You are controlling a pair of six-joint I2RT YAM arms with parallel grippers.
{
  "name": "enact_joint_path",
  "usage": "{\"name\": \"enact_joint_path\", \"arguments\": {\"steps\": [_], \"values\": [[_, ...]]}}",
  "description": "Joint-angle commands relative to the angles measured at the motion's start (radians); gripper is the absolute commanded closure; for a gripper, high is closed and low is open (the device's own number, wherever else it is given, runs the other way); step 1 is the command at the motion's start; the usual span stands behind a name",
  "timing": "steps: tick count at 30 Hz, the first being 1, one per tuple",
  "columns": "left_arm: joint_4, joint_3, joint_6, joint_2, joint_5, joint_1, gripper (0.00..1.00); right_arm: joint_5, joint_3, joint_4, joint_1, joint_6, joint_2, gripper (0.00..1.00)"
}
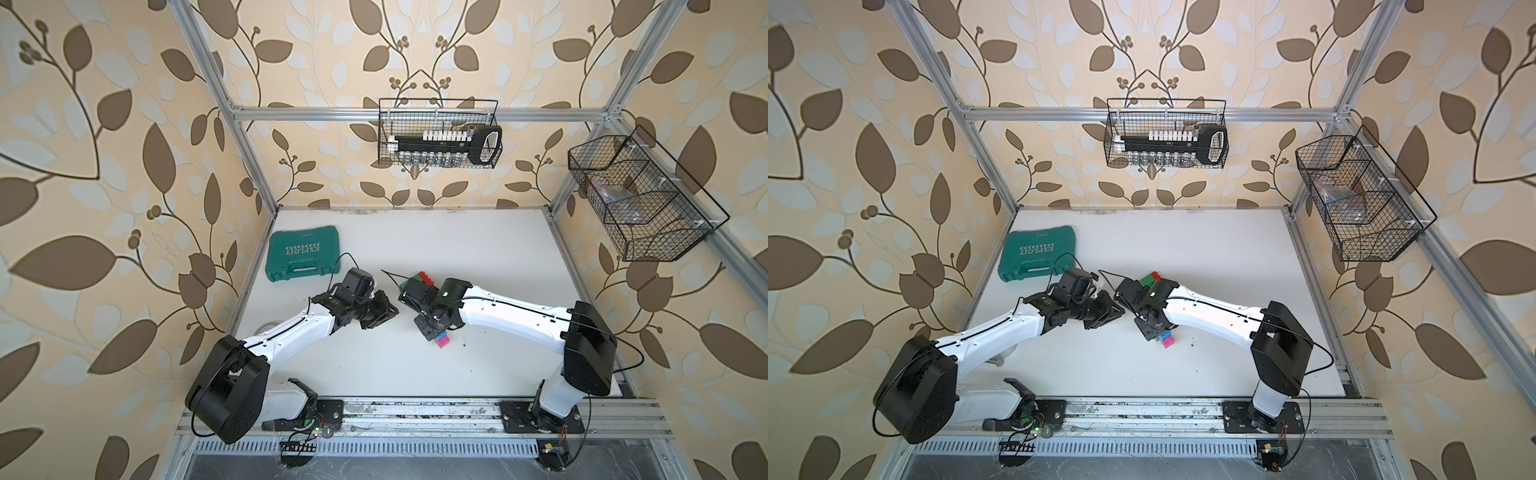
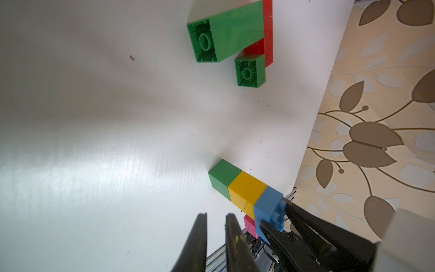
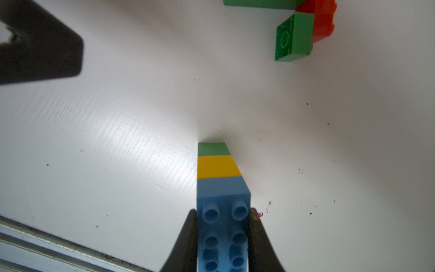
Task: Assemble the letter r with lego
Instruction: Pick up the lego brick from the center of the board, then place the lego brick at the center of the board.
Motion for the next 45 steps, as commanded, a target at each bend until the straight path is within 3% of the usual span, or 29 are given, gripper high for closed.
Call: {"name": "enact_joint_path", "arguments": {"steps": [1, 13, 19, 26, 34, 38, 45], "values": [[-0.008, 0.040, 0.022, 0.001, -0.004, 0.012, 0.82, -0.094, -0.073, -0.050, -0.005, -0.015, 0.135, 1.00], [-0.041, 0.061, 0.029, -0.021, -0.012, 0.013, 0.82, -0.094, 0.107, -0.201, -0.084, -0.072, -0.025, 1.00], [-0.047, 0.061, 0.030, -0.028, -0.015, 0.012, 0.82, -0.144, 0.075, -0.170, -0.134, -0.086, -0.075, 1.00], [-0.090, 0.078, 0.051, -0.045, -0.027, 0.012, 0.82, -0.447, -0.056, 0.066, -0.333, -0.084, -0.204, 1.00], [-0.111, 0.092, 0.055, -0.038, -0.046, 0.012, 0.82, -0.854, -0.251, 0.461, -0.489, 0.007, -0.198, 1.00], [-0.139, 0.104, 0.063, -0.042, -0.061, 0.013, 0.80, -0.980, -0.330, 0.656, -0.520, 0.076, -0.162, 1.00], [-0.161, 0.120, 0.070, -0.035, -0.084, 0.012, 0.72, -1.108, -0.393, 0.824, -0.551, 0.112, -0.069, 1.00]]}}
